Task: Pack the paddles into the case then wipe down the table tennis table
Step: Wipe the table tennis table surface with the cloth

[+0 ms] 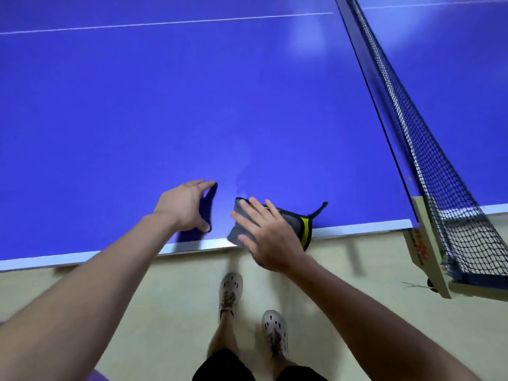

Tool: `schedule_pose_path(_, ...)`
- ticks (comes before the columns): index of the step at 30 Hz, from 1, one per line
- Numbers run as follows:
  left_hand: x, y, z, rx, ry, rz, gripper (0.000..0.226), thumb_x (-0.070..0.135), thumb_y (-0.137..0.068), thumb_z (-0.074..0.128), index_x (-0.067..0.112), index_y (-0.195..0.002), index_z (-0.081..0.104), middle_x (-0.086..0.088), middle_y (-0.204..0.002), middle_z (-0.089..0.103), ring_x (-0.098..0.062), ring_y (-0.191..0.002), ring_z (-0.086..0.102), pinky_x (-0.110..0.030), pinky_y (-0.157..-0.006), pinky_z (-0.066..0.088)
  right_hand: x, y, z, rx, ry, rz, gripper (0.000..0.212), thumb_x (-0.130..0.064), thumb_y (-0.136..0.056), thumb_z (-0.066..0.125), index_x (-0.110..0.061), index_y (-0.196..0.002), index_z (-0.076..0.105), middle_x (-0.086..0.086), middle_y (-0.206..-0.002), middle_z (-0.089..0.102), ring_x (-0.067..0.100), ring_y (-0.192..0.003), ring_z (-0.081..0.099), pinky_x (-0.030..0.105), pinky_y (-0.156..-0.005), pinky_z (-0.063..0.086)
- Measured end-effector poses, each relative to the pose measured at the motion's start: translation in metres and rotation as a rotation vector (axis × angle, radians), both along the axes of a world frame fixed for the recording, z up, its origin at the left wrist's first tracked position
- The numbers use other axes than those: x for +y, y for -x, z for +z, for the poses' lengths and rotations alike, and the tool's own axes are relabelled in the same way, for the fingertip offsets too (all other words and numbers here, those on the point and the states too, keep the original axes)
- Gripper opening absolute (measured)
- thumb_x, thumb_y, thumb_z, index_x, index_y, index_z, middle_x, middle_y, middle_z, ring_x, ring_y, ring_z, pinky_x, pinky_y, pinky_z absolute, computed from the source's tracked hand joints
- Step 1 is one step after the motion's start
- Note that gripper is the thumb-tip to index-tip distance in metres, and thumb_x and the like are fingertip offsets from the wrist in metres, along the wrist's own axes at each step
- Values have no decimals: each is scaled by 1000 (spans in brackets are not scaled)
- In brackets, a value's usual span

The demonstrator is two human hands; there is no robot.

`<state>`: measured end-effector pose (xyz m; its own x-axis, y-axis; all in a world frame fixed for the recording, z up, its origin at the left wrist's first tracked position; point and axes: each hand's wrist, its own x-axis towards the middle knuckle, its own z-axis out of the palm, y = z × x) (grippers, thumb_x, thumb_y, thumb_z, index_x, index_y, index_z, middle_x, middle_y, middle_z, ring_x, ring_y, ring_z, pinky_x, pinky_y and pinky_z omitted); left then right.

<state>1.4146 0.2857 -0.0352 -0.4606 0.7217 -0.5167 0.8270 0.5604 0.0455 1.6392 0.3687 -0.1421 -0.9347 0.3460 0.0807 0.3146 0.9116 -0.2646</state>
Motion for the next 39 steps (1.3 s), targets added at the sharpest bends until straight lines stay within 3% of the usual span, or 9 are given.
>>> schedule_pose_path(6, -18, 49, -6, 9, -60, 101, 138, 53, -59, 101, 37, -169, 18, -1, -172, 19, -23, -157, 25, -44, -106, 51, 121, 124, 1, 23, 59, -230, 69, -61, -105, 44, -29, -167, 43, 4, -176, 35, 30, -166, 25, 57, -133, 19)
schedule_pose_path(10, 9, 97, -4, 9, -34, 134, 153, 62, -52, 102, 37, -171, 8, -3, -179, 3, -24, -166, 5, -48, -124, 36, 125, 160, 8, 49, 55, -364, 71, -48, -106, 49, -14, -167, 39, 9, -175, 37, 30, -164, 28, 53, -135, 17)
schedule_pose_path(16, 58, 114, -14, 56, 32, 29, 161, 62, -50, 102, 33, -170, -1, -9, -178, 1, -33, -164, 5, -51, -117, 43, 33, 81, 14, 42, 86, 245, 61, -48, -109, 57, -21, -163, 49, 4, -180, 27, 25, -168, 19, 52, -135, 20)
schedule_pose_path(21, 58, 118, -19, 57, 67, 16, 159, 65, -54, 99, 39, -170, -7, -3, -179, -7, -27, -166, 3, -48, -109, 50, 97, 102, 9, -1, 175, 485, 68, -43, -108, 64, -23, -169, 40, -4, -179, 28, 19, -168, 20, 47, -136, 19)
schedule_pose_path(25, 59, 117, -23, 54, 97, 16, 159, 62, -56, 100, 44, -168, -11, 2, -179, -12, -24, -167, -2, -46, -105, 52, 225, 167, 9, 64, 225, -44, 83, -54, -101, 62, -13, -168, 36, 14, -172, 41, 32, -161, 35, 51, -134, 23)
schedule_pose_path(29, 59, 117, -26, 52, 102, 62, 160, 57, -55, 102, 48, -167, -12, 8, -178, -16, -20, -167, -4, -44, -108, 53, 285, 228, 12, 109, 159, -457, 72, -43, -101, 57, -4, -160, 42, 19, -162, 48, 41, -154, 38, 52, -132, 23)
schedule_pose_path(31, 61, 115, -23, 37, 118, 80, 159, 55, -55, 102, 48, -167, -11, 8, -179, -15, -19, -166, -4, -44, -112, 50, 258, 232, 12, 133, 75, -359, 75, -43, -100, 56, -1, -160, 41, 19, -163, 48, 38, -157, 38, 53, -133, 21)
schedule_pose_path(35, 70, 115, -12, -34, 114, 164, 145, 40, -64, 100, 49, -169, 0, 7, -179, -9, -18, -166, -1, -43, -116, 47, 159, 178, 10, 125, 152, 328, 77, -44, -102, 65, -6, -165, 42, 13, -172, 41, 31, -162, 33, 47, -136, 17)
schedule_pose_path(39, 86, 122, 3, -51, 116, 228, 106, 27, -83, 88, 51, -165, 25, 4, -179, 11, -25, -157, 36, -37, -111, 43, 208, 165, -1, 79, 274, 607, 72, -38, -100, 70, -16, -165, 46, 3, -171, 45, 23, -161, 36, 41, -135, 23)
